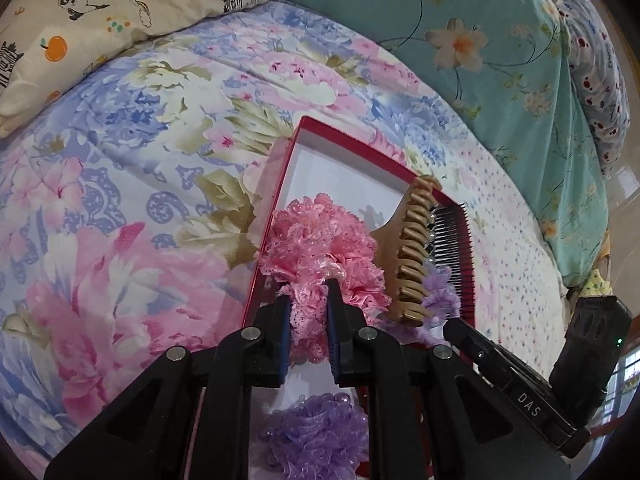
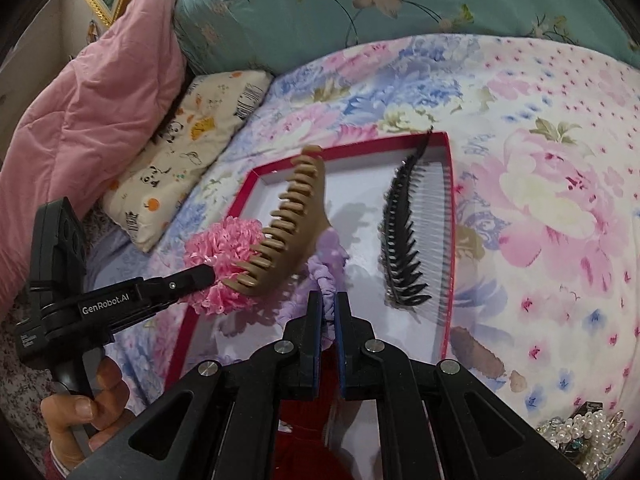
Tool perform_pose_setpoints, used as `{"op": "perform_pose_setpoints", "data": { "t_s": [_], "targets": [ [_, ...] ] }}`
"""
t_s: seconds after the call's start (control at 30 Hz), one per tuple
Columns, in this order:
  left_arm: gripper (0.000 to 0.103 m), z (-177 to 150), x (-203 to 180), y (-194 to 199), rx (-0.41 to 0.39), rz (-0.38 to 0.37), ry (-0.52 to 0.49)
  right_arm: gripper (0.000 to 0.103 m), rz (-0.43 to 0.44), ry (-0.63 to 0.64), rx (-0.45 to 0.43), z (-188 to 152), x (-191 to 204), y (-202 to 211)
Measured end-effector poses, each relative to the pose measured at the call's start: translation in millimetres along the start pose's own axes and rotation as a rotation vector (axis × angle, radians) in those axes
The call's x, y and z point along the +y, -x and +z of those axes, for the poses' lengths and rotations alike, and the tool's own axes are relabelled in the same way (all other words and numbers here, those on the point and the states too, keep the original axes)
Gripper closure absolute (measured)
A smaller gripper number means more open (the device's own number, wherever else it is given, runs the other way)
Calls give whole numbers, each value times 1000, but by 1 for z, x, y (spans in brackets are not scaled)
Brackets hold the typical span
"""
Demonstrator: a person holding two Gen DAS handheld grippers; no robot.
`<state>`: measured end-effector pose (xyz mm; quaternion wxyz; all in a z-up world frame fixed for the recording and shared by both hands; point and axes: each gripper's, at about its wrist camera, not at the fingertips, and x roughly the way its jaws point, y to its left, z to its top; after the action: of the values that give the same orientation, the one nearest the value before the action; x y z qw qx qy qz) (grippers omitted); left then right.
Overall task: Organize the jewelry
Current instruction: 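Carry both scrunchies into the box and open both grippers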
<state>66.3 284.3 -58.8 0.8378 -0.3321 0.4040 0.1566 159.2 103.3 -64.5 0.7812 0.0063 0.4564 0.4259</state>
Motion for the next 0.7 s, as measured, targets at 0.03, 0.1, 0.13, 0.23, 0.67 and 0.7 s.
{"op": "perform_pose_setpoints", "data": {
  "t_s": [0.03,0.1,0.13,0.23,0.67,0.7],
  "targets": [
    [90,0,0,-2,3,8,-3,98,-4,-1,2,0,-1,-1],
    [90,-1,1,-4,9,14,-1,97,-13,-5,11,0,-4,-4],
    [90,-1,2,-5,11,17,1,96,-13,-7,13,0,-4,-4],
    [89,-2,2,-5,14,16,4,93,-13,-5,19,-1,-5,-5],
    [58,-2,-8,7,2,33,-33,71,2,-44,16,-2,-8,-1],
    [58,-2,-8,9,1,32,-33,71,3,-45,14,-2,-9,1]
  ]
}}
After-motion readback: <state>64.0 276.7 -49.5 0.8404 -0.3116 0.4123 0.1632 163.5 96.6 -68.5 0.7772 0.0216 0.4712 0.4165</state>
